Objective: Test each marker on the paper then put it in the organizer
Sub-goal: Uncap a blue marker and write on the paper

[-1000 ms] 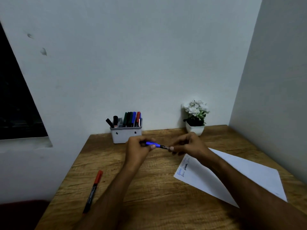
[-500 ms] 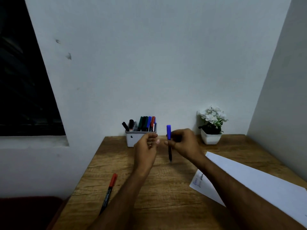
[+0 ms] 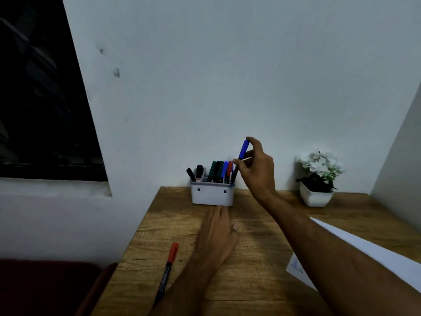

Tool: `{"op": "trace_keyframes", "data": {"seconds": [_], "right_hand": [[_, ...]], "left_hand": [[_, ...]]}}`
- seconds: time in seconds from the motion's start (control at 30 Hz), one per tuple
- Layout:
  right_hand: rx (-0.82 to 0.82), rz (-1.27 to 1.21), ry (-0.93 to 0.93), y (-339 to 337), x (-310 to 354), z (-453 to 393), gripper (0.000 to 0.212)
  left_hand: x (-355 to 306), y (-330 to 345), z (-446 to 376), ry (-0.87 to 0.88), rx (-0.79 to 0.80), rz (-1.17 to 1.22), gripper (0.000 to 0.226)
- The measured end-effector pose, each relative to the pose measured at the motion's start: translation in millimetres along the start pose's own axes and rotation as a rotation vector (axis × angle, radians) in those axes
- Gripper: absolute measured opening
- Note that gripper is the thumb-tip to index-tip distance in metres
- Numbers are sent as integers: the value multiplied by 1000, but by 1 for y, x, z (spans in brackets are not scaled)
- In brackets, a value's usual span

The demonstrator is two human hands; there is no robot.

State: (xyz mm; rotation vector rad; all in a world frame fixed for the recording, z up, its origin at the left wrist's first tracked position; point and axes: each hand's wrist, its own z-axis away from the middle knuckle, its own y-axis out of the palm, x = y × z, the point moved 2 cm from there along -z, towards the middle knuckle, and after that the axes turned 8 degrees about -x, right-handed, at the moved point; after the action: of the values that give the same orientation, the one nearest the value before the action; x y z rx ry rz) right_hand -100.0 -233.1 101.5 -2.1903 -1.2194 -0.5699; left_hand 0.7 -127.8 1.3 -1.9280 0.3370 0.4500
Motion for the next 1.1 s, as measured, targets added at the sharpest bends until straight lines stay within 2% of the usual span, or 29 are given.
{"op": "trace_keyframes", "data": {"seconds": [0.2, 0.43, 0.57, 0.73, 0.87, 1.0, 1.1], "right_hand": [[-87, -22, 2, 5, -5, -9, 59], [131, 90, 4, 23, -21, 9, 26], [213, 136, 0, 25, -22, 10, 36], [294, 161, 82, 21, -23, 6, 54], [281, 169, 114, 14, -28, 10, 47], [256, 164, 140, 5, -29, 17, 56], [217, 162, 123, 0, -25, 29, 42]], "left_hand": [[4, 8, -5, -11, 20, 18, 59], [3, 8, -8, -40, 0, 23, 59], [3, 8, -9, -50, 18, 7, 62], [2, 5, -7, -49, -11, 12, 62], [-1, 1, -4, -31, -20, -4, 61], [-4, -5, 1, -9, -36, -11, 59], [-2, -11, 4, -6, -54, -11, 57]]}}
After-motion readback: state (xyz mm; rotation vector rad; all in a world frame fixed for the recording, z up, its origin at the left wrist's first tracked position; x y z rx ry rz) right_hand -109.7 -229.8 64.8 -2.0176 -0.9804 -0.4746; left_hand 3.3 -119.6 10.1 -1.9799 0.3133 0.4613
